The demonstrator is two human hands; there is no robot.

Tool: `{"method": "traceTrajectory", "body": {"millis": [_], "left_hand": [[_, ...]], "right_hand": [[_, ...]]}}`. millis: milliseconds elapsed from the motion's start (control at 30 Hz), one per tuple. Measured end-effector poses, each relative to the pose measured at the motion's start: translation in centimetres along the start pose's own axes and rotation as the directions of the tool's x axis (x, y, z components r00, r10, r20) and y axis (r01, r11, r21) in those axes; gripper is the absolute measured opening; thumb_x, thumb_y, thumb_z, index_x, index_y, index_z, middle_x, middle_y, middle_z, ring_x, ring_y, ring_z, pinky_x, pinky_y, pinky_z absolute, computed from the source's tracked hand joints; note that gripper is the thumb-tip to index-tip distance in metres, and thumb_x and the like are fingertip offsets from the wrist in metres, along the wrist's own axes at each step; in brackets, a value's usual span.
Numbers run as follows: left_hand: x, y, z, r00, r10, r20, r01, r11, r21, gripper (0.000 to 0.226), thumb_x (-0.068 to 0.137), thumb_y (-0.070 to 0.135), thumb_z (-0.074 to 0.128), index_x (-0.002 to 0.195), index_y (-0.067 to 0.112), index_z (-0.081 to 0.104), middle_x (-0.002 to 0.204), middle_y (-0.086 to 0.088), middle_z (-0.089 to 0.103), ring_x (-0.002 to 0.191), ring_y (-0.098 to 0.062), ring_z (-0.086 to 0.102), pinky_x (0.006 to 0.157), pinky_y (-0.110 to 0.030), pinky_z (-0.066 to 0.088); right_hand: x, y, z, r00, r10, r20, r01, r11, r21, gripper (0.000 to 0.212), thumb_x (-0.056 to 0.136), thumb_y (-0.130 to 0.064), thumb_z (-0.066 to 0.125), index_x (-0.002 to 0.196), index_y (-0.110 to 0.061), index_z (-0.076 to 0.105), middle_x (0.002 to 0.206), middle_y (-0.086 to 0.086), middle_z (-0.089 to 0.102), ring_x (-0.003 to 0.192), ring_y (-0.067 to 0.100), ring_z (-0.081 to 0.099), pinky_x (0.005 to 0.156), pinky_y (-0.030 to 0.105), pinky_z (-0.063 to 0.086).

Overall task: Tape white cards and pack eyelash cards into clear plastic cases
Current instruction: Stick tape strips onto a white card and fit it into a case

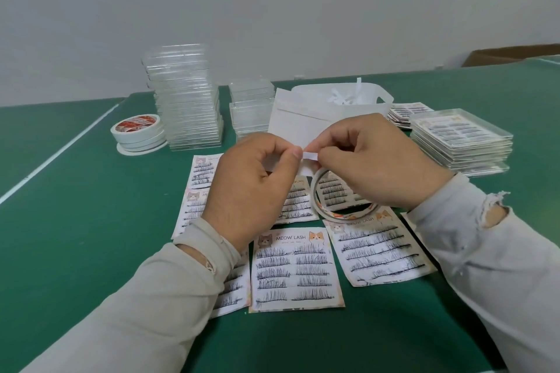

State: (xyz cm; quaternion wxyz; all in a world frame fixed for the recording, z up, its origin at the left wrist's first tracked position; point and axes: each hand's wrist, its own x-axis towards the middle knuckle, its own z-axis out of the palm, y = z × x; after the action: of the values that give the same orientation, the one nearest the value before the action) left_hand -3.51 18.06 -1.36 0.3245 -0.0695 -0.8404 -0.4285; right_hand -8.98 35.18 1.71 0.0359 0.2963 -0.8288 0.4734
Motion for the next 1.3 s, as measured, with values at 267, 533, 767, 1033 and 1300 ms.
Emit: {"method": "traceTrajectory", "body": {"millis": [267, 533, 767, 1033, 1300], "left_hand": [[0.1, 0.1, -0.2, 1.0, -0.026, -0.007, 0.026, 0.999, -0.033, 0.015, 0.096, 0.02, 0.067, 0.082, 0.024, 0.07, 0.072, 0.016, 0.06, 0.068, 0.007, 0.055, 0.063, -0.006, 0.037], [0.2, -0.4, -0.3, 0.999, -0.027, 0.021, 0.028, 0.999, -0.035, 0.019, 0.097, 0.021, 0.065, 0.08, 0.017, 0.07, 0.063, 0.024, 0.054, 0.066, 0.004, 0.05, 0.061, -0.009, 0.033], [0.2, -0.4, -0.1, 0.989, -0.139, 0.05, 0.148, 0.954, -0.262, 0.024, 0.097, 0.032, 0.052, 0.09, 0.032, 0.075, 0.091, -0.01, 0.071, 0.08, -0.014, 0.065, 0.075, -0.046, 0.061], [0.5, -1.2, -0.6, 0.975, -0.178, 0.133, 0.209, 0.938, -0.277, 0.037, 0.091, 0.016, 0.066, 0.115, 0.044, 0.061, 0.125, 0.01, 0.067, 0.101, -0.017, 0.071, 0.098, -0.038, 0.055], [0.4, -1.5, -0.1, 0.975, -0.15, 0.164, 0.204, 0.894, -0.398, 0.049, 0.091, -0.002, 0.07, 0.117, 0.036, 0.056, 0.117, 0.013, 0.069, 0.097, -0.01, 0.074, 0.085, -0.026, 0.06]], "right_hand": [[0.0, 0.1, -0.4, 0.979, 0.038, 0.201, -0.061, 0.992, 0.109, 0.008, 0.098, -0.018, 0.064, 0.104, -0.016, 0.068, 0.079, 0.002, 0.078, 0.048, 0.02, 0.041, 0.045, 0.023, 0.035], [0.2, 0.6, -2.2, 0.971, 0.138, 0.197, -0.153, 0.986, 0.066, 0.018, 0.092, -0.027, 0.07, 0.107, -0.02, 0.063, 0.083, 0.0, 0.079, 0.051, 0.021, 0.041, 0.048, 0.025, 0.037], [0.4, 0.9, -2.2, 0.983, 0.121, 0.142, -0.145, 0.973, 0.181, 0.015, 0.092, -0.019, 0.071, 0.084, -0.008, 0.074, 0.077, 0.008, 0.077, 0.044, 0.004, 0.044, 0.044, 0.009, 0.035], [0.4, 0.5, -2.7, 0.99, 0.137, 0.025, -0.137, 0.932, 0.336, 0.013, 0.092, -0.011, 0.07, 0.081, -0.004, 0.074, 0.068, 0.014, 0.073, 0.038, 0.006, 0.041, 0.038, 0.013, 0.031], [0.2, 0.2, -1.8, 0.987, 0.118, 0.109, -0.149, 0.924, 0.352, 0.019, 0.087, -0.02, 0.074, 0.071, -0.01, 0.075, 0.069, 0.012, 0.072, 0.042, 0.008, 0.04, 0.039, 0.014, 0.031]]}}
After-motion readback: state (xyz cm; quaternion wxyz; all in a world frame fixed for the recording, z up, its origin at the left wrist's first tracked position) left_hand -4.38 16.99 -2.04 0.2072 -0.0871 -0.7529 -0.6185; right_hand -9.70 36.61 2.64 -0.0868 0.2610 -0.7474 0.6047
